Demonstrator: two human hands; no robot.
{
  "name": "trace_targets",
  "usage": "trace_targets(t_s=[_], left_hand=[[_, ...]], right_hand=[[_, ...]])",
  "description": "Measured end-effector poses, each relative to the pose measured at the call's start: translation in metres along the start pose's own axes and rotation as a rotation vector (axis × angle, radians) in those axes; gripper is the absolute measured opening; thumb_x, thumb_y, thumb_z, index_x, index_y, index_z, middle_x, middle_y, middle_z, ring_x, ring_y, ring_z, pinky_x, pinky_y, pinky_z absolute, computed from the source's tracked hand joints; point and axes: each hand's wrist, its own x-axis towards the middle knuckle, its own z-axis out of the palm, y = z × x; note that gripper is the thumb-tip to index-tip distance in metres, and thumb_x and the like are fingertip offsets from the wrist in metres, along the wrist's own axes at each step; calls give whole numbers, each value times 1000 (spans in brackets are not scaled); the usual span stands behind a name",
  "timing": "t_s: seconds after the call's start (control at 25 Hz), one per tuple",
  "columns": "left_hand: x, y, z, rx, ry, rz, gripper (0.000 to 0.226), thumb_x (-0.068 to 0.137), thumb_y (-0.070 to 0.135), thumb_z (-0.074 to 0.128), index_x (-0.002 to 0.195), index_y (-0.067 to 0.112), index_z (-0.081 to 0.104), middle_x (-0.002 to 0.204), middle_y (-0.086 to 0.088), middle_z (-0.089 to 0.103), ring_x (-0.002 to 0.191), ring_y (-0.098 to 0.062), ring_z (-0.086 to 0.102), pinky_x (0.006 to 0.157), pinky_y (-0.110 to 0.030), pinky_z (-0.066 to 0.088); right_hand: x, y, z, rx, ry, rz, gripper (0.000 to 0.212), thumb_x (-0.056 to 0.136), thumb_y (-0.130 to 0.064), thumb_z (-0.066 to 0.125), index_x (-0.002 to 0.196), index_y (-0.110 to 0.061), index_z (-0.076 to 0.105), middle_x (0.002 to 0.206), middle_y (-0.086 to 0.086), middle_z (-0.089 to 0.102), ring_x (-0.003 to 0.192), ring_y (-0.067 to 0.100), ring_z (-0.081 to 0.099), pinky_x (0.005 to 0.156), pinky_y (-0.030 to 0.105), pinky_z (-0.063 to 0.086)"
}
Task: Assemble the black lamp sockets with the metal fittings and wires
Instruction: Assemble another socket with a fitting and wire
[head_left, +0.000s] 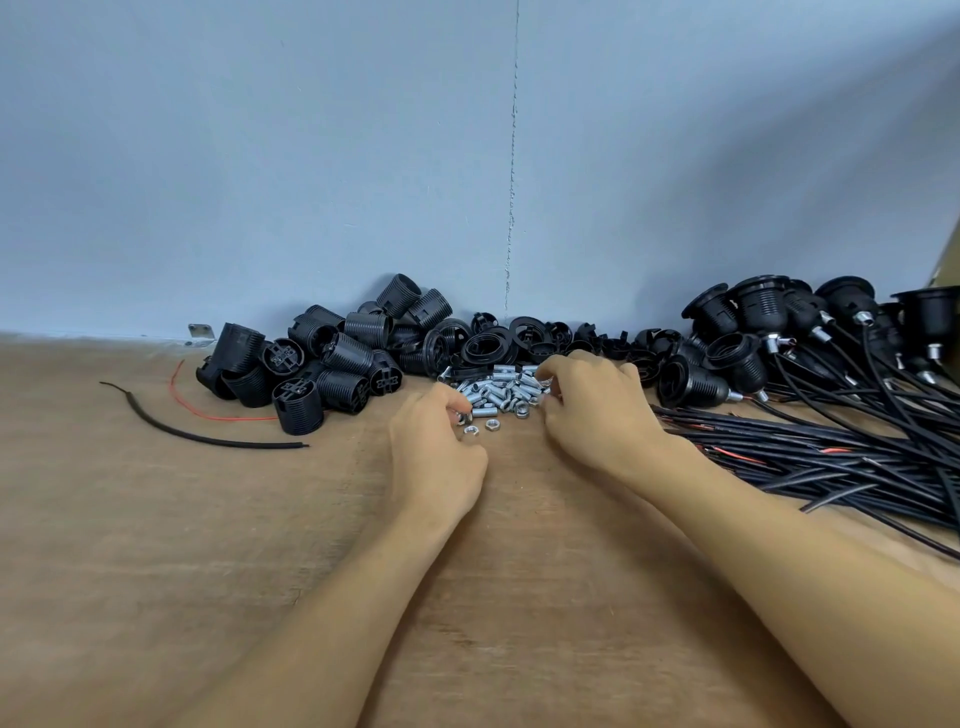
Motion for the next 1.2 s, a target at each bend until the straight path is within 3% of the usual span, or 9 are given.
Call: trace_targets(t_s=[0.2, 0.36, 0.6, 0.72, 0.84, 0.88, 1.0, 1.08, 1.2], left_hand=[[-1, 0, 0, 0, -56, -4, 28, 81, -6, 64, 88, 20, 74, 76, 9, 66, 67, -1, 57, 60, 1, 38], [-2, 1, -1, -26, -63, 25, 25, 84, 2, 72, 78, 26, 69, 75, 13, 65, 71, 5, 56, 62, 2, 37], [-1, -1, 0, -21, -65, 31, 12, 83, 9, 77, 90, 18, 74, 75, 15, 63, 70, 5, 56, 61, 2, 37], [-1, -2, 2, 60, -76, 44, 8, 87, 16, 73, 94, 15, 76, 91, 3, 66, 81, -9, 62, 70, -11, 42], [-3, -2, 2, 90, -92, 75, 6, 89, 18, 72, 86, 19, 78, 97, -1, 62, 87, -17, 62, 78, -25, 47], [-3, -2, 2, 71, -92, 82, 7, 88, 17, 74, 83, 21, 76, 93, 1, 62, 84, -15, 63, 77, -24, 48], [-4, -3, 0, 8, -99, 91, 22, 86, 12, 76, 76, 29, 67, 73, 13, 63, 66, 2, 60, 59, -4, 40], [-5, -2, 1, -26, -110, 98, 28, 85, 8, 76, 74, 30, 64, 67, 17, 61, 64, 9, 60, 60, 0, 40], [-6, 4, 2, -113, -76, 54, 30, 84, 8, 78, 71, 31, 64, 63, 18, 62, 64, 10, 62, 60, -2, 42]], right_hand=[[8, 1, 12, -57, 5, 0, 27, 93, -25, 54, 117, -20, 64, 117, 5, 62, 110, 28, 58, 101, 42, 31], [11, 0, 17, -62, 41, 7, 19, 93, -27, 57, 109, -21, 64, 113, 3, 62, 106, 26, 58, 98, 40, 29], [15, -2, 18, -60, 21, 71, 20, 93, -29, 58, 109, -20, 64, 114, 4, 60, 107, 27, 58, 102, 43, 30], [16, -1, 16, -49, 22, 94, 15, 93, -27, 58, 103, -20, 67, 112, 4, 60, 104, 27, 58, 99, 43, 30], [14, -1, 15, -14, 56, 89, 16, 95, -27, 57, 107, -20, 65, 111, 3, 61, 105, 26, 57, 98, 43, 29], [12, -1, 14, 6, 79, 82, 17, 96, -27, 57, 109, -21, 65, 110, 2, 63, 106, 26, 57, 97, 43, 28], [3, 0, 5, 162, 148, 60, 12, 95, -25, 59, 106, -23, 64, 98, -4, 70, 100, 22, 62, 94, 39, 30], [-9, -1, 0, 283, 147, 24, 9, 92, -25, 64, 101, -25, 65, 89, -9, 70, 89, 16, 63, 93, 37, 41], [-33, 1, -5, 383, 60, -60, 9, 89, -25, 70, 96, -27, 67, 81, -13, 68, 72, 3, 58, 75, 28, 50]])
